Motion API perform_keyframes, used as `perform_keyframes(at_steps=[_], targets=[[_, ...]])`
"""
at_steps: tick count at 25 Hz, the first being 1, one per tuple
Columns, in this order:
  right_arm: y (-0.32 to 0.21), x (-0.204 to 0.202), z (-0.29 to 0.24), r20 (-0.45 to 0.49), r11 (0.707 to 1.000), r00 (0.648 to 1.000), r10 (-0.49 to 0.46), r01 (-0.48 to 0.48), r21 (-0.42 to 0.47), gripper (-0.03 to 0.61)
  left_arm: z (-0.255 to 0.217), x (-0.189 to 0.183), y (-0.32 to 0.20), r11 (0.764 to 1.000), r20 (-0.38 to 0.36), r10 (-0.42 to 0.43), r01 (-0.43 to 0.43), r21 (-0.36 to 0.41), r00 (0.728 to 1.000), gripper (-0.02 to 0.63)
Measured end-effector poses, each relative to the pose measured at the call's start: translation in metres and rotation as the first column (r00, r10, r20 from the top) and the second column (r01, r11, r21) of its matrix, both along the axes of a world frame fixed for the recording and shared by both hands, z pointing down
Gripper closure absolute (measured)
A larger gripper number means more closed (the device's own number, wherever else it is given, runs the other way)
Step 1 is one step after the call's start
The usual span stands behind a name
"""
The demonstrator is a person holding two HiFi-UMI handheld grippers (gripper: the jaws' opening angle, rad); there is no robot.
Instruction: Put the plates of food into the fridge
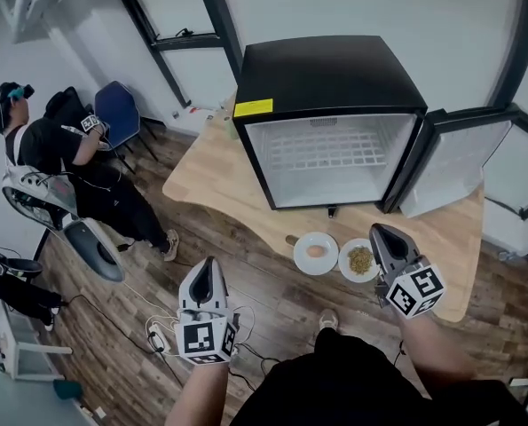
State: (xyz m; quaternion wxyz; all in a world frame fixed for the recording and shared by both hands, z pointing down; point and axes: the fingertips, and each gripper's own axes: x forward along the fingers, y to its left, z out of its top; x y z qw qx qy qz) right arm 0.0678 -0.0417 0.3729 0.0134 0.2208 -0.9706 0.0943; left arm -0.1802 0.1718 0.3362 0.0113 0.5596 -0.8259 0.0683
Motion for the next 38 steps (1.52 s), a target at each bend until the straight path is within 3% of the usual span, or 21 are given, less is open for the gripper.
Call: perform_keyframes(at_steps=[13,22,33,38], targets=[[-0.066,-0.035,0.021,0.01,0.999,1.0,-0.002,0.002,-0.048,0.557,0.001,-0.031,-0.093,1.0,0.013,0.029,-0.028,-0.011,1.0,0.609],[-0.088,-0.027,0.021,-0.005,0.988,0.989,0.15,-0.15,-0.044,0.557,0.006,-0.06,-0.153,0.99,0.009,0.142,-0.142,0.016,0.99,0.609],[-0.055,-0.034,0.04,-0.027,0.946,0.949,0.315,-0.316,-0.074,0.557,0.016,-0.066,-0.185,0.929,0.019,0.369,-0.369,0.028,0.929,0.609],[-0.026,-0.04,0.07,-0.028,0.922,0.933,0.359,-0.36,-0.145,0.557,0.038,-0.062,-0.187,0.891,-0.01,0.453,-0.453,0.031,0.891,0.609]])
